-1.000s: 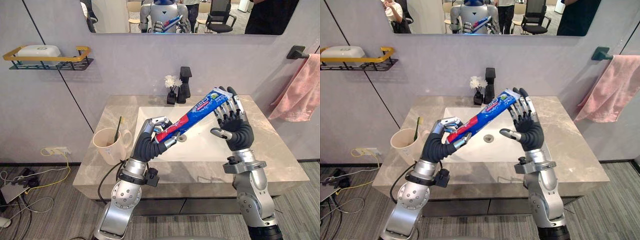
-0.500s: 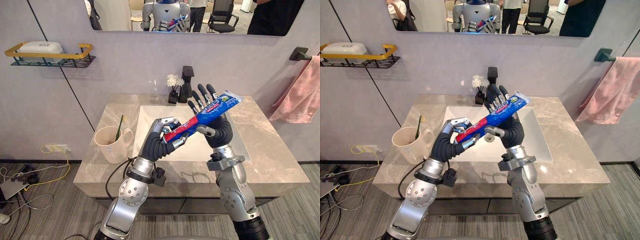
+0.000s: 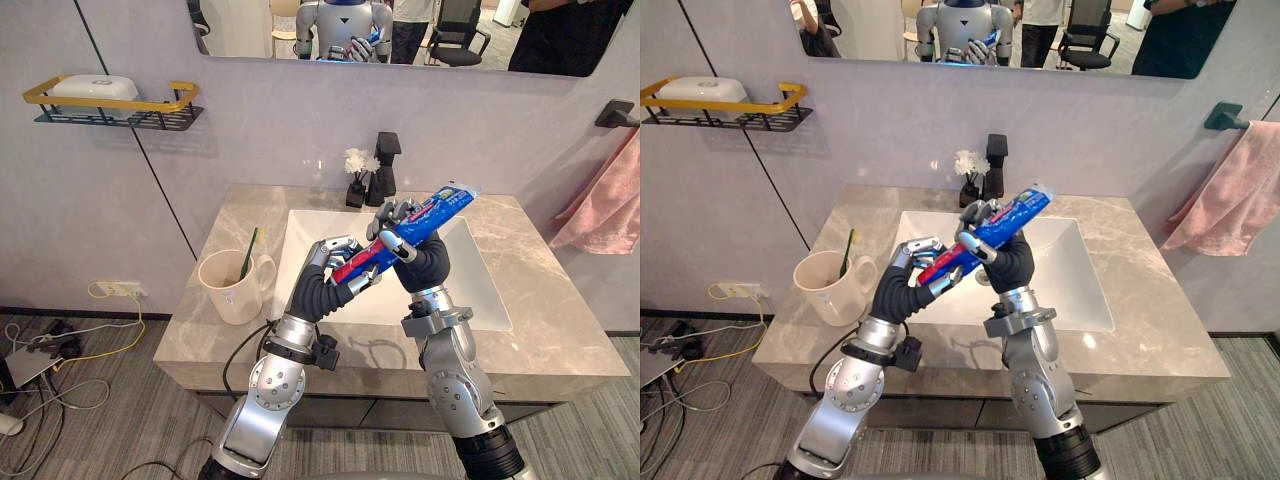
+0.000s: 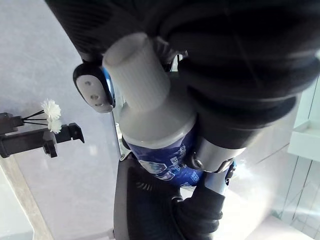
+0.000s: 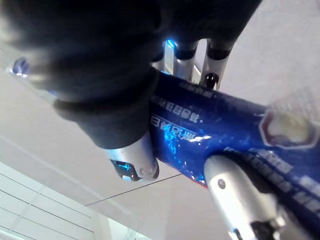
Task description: Organize washtable
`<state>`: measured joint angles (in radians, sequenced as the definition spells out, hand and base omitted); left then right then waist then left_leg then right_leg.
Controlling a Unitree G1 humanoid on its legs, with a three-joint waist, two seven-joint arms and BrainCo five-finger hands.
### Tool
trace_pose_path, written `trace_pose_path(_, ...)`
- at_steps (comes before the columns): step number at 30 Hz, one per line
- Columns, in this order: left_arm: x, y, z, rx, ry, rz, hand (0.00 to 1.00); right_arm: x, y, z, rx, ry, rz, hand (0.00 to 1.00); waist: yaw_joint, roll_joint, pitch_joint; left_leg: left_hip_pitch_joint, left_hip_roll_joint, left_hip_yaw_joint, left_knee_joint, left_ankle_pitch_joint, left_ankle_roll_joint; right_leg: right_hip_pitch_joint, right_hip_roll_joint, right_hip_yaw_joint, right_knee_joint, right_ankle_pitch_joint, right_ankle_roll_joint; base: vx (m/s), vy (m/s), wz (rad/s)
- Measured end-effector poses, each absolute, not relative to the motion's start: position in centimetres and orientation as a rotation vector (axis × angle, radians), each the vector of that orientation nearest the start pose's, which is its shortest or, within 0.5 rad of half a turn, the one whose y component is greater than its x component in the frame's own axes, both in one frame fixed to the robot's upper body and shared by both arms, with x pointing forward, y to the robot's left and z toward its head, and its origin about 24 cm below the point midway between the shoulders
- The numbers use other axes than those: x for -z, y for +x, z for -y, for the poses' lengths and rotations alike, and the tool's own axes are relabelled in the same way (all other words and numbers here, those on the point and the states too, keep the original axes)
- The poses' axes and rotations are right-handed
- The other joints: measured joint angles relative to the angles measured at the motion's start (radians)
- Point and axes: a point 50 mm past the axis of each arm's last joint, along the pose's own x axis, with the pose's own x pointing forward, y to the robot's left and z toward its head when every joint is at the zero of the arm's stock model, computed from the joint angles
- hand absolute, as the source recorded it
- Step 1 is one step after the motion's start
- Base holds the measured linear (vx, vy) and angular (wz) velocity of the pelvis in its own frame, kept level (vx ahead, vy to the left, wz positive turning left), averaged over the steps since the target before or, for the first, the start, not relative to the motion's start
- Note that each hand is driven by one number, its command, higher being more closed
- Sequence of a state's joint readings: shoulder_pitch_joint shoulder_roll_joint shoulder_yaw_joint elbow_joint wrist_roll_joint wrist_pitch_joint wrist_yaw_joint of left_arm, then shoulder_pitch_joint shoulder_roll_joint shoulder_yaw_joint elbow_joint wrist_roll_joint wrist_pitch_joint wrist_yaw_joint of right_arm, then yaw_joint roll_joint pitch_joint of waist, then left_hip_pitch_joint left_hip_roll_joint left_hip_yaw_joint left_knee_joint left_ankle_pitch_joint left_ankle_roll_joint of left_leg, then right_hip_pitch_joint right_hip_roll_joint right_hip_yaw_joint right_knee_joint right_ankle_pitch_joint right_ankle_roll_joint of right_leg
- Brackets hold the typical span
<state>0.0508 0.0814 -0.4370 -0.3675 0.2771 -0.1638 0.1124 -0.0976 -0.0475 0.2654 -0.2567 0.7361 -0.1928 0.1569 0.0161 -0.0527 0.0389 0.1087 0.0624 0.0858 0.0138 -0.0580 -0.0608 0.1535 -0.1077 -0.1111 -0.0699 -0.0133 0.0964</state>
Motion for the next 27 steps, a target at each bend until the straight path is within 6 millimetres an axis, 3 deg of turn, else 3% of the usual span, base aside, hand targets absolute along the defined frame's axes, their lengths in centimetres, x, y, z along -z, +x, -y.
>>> trace_pose_path(11, -12.1, 20.9, -6.1, 0.31, 0.201, 0.515, 1.0, -14.1, 24.6, 8.9, -0.502, 0.712, 0.464, 1.0, 0.0, -0.003, 0.001, 0.008, -0.001, 0.001, -0.015, 0.007, 0.0, 0.0, 0.0, 0.0, 0.0, 0.0, 0.0, -0.01, -0.005, 0.0)
trace_pose_path(12, -12.1, 20.9, -6.1, 0.309, 0.201, 0.515, 0.0, -14.1, 24.6, 8.9, -0.502, 0.711, 0.464, 1.0, 0.0, -0.003, 0.001, 0.008, -0.001, 0.0, -0.015, 0.007, 0.0, 0.0, 0.0, 0.0, 0.0, 0.0, 0.0, 0.0, 0.0, 0.0)
trace_pose_path(27, -14.3, 21.2, -7.0, 0.295, 0.238, 0.613, 0.0, -15.8, 25.1, 9.0, -0.531, 0.681, 0.55, 1.0, -0.001, -0.002, 0.001, 0.011, -0.002, -0.011, -0.014, 0.011, 0.0, 0.01, -0.001, -0.016, 0.001, 0.0, 0.0, 0.0, -0.001, 0.02)
